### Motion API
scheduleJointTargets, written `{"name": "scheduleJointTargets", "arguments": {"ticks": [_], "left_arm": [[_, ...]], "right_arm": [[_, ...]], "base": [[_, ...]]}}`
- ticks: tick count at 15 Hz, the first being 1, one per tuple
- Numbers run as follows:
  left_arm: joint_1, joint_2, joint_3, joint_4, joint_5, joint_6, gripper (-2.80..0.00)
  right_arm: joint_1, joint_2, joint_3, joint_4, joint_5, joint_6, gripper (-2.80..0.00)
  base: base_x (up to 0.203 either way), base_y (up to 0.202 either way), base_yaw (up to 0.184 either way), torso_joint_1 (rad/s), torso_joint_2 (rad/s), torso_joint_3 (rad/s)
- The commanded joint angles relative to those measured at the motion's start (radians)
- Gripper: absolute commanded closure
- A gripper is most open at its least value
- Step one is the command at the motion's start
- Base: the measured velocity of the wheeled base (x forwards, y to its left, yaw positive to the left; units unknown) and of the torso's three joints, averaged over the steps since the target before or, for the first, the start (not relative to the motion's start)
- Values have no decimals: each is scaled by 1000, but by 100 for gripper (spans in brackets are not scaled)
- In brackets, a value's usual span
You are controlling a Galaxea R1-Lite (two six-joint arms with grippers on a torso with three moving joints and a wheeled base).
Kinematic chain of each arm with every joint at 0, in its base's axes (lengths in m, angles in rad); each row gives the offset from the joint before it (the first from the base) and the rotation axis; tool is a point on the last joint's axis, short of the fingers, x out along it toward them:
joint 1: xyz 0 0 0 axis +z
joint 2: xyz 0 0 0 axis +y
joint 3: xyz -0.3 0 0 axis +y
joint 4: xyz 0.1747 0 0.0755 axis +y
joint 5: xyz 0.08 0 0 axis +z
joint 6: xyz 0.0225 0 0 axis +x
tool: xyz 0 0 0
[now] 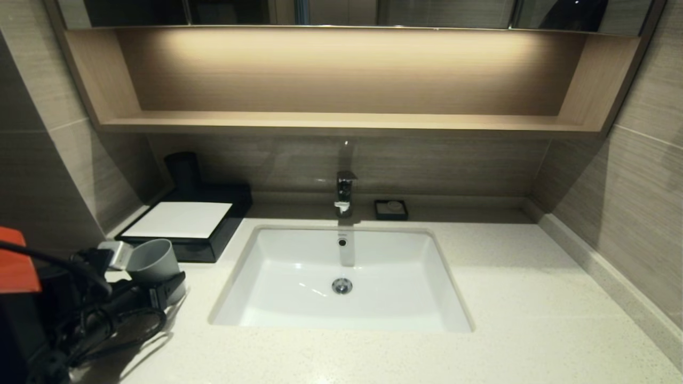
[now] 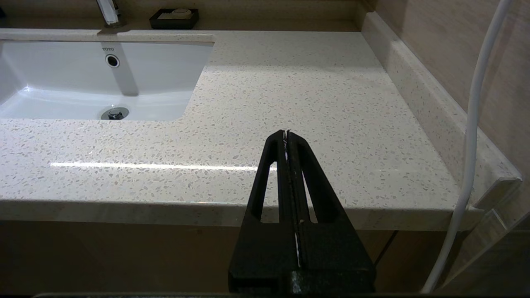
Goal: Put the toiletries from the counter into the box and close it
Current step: Pick up the cup
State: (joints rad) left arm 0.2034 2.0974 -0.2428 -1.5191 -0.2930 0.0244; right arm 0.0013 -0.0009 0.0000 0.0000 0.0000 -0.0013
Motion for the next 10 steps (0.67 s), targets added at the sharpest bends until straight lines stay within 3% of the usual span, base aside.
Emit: {"name": "scheduleJointTargets", "arguments": {"ticks": [1, 10], "left_arm": [[5, -27, 3, -11, 1, -1, 0], [5, -131, 17, -11, 49, -32, 0]], "right_arm": [[0, -1, 2, 0, 0, 0, 0], [0, -1, 2, 0, 0, 0, 0]], "base": [[0, 0, 0, 0, 0, 0], [0, 0, 0, 0, 0, 0]]}}
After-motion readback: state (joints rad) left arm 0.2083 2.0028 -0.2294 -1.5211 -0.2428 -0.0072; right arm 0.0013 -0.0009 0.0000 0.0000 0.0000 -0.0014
